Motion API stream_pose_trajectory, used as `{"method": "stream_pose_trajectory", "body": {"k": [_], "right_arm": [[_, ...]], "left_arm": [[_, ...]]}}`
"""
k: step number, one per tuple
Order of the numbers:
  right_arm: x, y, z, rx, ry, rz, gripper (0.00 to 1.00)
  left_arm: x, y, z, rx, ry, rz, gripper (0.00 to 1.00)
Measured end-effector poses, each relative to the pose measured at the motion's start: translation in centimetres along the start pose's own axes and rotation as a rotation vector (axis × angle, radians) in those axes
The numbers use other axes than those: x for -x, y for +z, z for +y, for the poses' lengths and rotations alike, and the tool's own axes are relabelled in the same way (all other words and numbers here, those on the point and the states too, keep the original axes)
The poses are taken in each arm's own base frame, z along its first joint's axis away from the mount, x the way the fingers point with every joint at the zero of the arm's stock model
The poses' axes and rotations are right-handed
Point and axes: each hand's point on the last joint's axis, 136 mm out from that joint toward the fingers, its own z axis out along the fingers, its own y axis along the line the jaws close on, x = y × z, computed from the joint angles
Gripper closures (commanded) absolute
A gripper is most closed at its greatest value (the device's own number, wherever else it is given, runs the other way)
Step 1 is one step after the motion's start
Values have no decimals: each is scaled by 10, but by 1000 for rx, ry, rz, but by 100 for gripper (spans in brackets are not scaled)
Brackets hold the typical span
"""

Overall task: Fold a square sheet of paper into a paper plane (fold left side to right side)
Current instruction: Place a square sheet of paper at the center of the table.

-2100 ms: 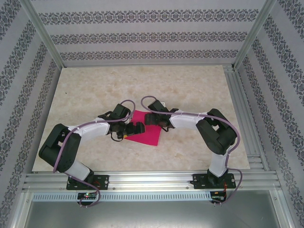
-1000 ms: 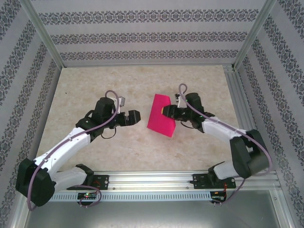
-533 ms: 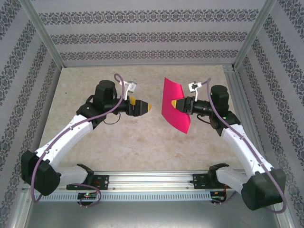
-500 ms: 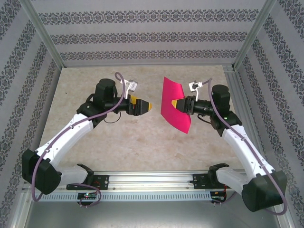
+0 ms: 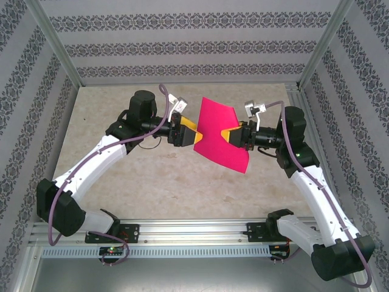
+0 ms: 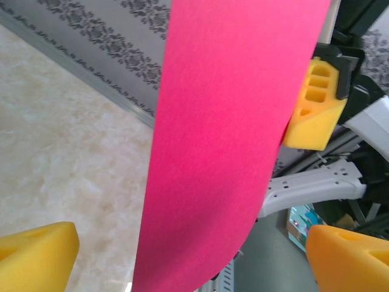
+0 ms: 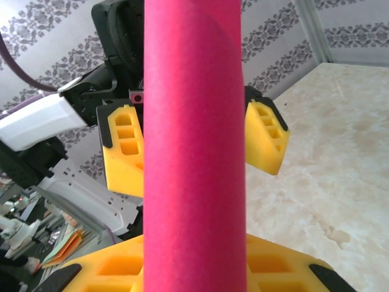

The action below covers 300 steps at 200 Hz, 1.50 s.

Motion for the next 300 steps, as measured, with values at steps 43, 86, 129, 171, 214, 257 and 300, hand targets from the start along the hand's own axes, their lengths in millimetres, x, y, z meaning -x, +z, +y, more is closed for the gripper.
{"method": "stream_pose_trajectory", "body": {"k": [43,86,129,171,214,257,300], "right_arm": [[-2,2,13,40,-12,13,74],[-2,1,17,44,-23,9,73],[-1,1,12,20,-21,3,66],[-2,-4,-10,-99,-6,-9,33],[-8,-23,-56,-354,37,-26,7],[-38,-45,-113,-634,131,6,2],[-88,-59,-161,-825,260,104,2]], "left_arm": [[5,3,-20,-57,57,8,15],[6,3,-26,-82,89,11,60],[5,4,-28,-88,97,18,92],[3,4,-20,-45,83,12,100],[-34,8,20,82,-56,48,100],[-109,18,93,271,-337,164,100],[-197,23,161,464,-619,326,100]]}}
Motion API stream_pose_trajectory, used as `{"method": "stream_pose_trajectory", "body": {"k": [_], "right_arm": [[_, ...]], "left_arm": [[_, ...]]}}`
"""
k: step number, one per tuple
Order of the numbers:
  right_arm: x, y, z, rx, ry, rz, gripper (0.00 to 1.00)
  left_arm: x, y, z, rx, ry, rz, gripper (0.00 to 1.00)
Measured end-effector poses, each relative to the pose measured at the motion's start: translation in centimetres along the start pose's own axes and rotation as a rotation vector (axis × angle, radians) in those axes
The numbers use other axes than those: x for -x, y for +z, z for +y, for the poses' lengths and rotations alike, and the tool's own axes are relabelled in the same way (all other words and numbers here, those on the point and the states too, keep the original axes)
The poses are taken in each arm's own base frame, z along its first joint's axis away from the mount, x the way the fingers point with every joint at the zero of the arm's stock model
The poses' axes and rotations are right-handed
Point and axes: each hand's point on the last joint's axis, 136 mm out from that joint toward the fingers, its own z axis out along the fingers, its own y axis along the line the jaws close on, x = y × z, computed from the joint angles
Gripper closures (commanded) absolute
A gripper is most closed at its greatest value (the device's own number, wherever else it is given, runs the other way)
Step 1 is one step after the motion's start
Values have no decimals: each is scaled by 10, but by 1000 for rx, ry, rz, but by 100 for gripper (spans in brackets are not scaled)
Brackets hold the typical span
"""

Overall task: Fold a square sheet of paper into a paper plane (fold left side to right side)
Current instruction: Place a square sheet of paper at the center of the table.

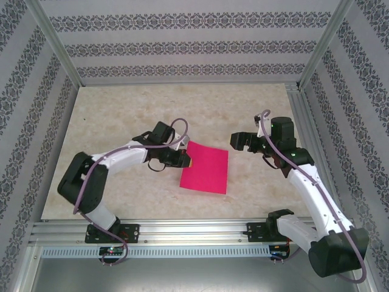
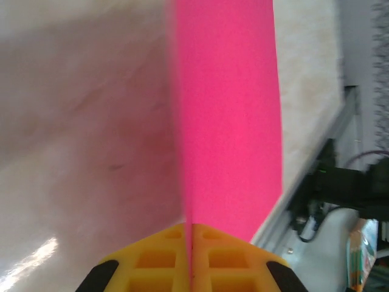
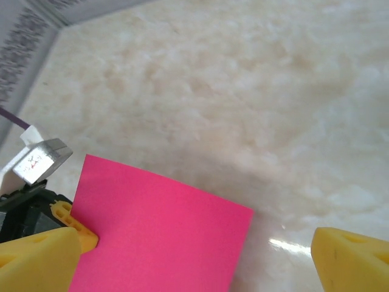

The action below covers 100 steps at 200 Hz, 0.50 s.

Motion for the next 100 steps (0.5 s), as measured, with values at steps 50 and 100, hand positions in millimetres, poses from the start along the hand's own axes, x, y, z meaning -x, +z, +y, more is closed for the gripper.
{"method": "stream_pose_trajectory", "body": {"k": [50,100], "right_arm": [[-31,20,-21,-53,49,91,2],[-67,46,-37,-71,137,196,4]], "left_arm": [[-11,15,40,144,-93,51,99],[-6,11,41,177,-104,40,51]]}}
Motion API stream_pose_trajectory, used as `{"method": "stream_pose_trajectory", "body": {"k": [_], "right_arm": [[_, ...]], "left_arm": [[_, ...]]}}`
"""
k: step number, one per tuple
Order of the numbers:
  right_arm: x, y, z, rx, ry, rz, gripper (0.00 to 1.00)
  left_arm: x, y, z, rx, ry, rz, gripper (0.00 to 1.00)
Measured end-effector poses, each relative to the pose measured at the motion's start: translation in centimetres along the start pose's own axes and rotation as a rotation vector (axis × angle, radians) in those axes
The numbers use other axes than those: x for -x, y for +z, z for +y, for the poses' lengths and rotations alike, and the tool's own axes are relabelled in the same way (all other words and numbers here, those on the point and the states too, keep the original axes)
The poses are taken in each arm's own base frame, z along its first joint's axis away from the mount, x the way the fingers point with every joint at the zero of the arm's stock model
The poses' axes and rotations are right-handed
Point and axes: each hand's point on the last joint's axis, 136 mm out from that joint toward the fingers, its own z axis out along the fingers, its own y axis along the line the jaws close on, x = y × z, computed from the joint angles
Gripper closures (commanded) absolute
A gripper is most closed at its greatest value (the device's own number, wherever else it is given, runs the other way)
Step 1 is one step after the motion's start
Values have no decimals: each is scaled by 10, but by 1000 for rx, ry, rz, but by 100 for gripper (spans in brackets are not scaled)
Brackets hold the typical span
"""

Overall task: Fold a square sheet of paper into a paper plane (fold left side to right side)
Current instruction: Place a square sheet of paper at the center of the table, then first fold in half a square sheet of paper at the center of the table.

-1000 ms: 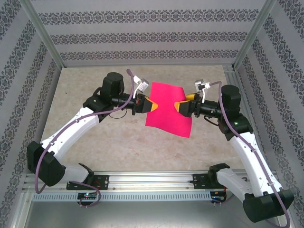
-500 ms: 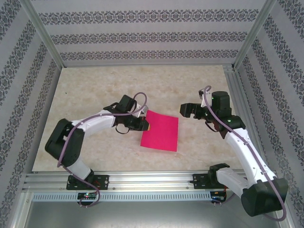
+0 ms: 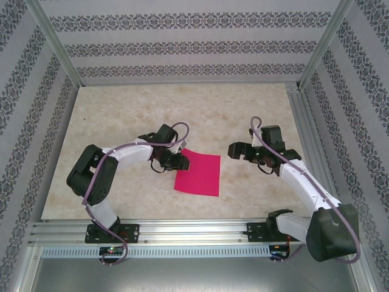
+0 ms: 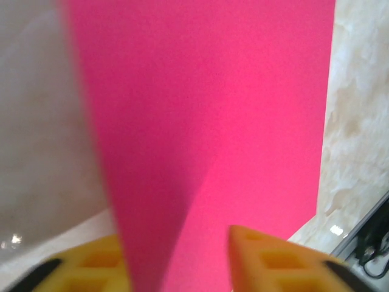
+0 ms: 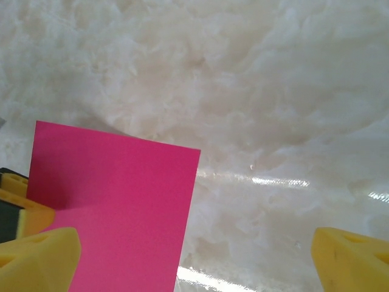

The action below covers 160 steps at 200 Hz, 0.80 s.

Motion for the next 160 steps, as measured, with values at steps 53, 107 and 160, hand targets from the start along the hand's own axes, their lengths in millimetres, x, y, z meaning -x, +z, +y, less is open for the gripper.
{"method": "stream_pose_trajectory", "body": {"k": [53,107,160], "right_arm": [[-20,40,11,34,33,110,14],[-25,66,17,84,109,138,20],[-21,72,34,210,216,104,25]], "left_arm": [[-2,-4,-13,-60,-26,11,44],[7,-14,-40,-177,-16,-19,48],[12,-15,-68,-254,28,-29,46]]}}
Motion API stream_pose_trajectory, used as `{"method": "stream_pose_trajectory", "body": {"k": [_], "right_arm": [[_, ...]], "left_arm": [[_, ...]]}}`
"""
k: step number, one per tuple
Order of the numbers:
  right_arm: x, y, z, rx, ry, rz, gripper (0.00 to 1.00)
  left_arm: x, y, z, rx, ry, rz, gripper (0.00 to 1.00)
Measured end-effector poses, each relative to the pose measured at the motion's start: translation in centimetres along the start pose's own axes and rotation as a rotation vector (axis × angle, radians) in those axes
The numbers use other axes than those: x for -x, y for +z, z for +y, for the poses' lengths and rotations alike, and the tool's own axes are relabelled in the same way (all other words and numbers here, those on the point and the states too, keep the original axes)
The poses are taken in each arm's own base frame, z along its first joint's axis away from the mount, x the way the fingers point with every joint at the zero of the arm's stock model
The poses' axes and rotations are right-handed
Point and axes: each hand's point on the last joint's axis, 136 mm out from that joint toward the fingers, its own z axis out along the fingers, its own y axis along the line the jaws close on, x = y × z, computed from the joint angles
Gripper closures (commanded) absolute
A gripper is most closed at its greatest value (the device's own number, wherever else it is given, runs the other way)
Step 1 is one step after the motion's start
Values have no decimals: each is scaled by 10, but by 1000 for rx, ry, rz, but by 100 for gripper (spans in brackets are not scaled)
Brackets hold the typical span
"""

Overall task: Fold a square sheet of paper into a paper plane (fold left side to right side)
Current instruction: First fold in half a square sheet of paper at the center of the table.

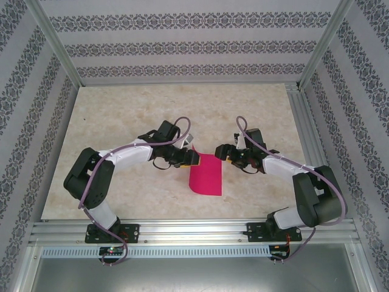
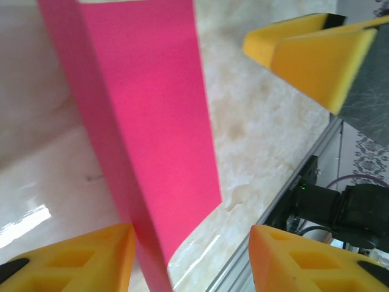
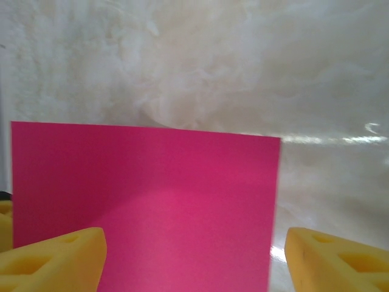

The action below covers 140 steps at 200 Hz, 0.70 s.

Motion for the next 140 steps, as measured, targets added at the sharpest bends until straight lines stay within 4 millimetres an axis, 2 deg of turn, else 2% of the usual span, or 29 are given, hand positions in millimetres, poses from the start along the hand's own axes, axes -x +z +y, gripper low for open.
{"method": "stream_pose_trajectory", "body": {"k": [27,62,115,140], "right_arm": [[8,1,15,82,45,-24,28],[14,3,29,157,91,-29,31],[13,9,45,231,115,-16,33],[9,13,45,237,123,3,37]], "left_arm": [[4,6,-17,-32,38,1,44],[9,9,-27,-51,60,-3,44],[6,27,-18,-41,46,37,44],[5,29,-19,-41,48,43,43]]}}
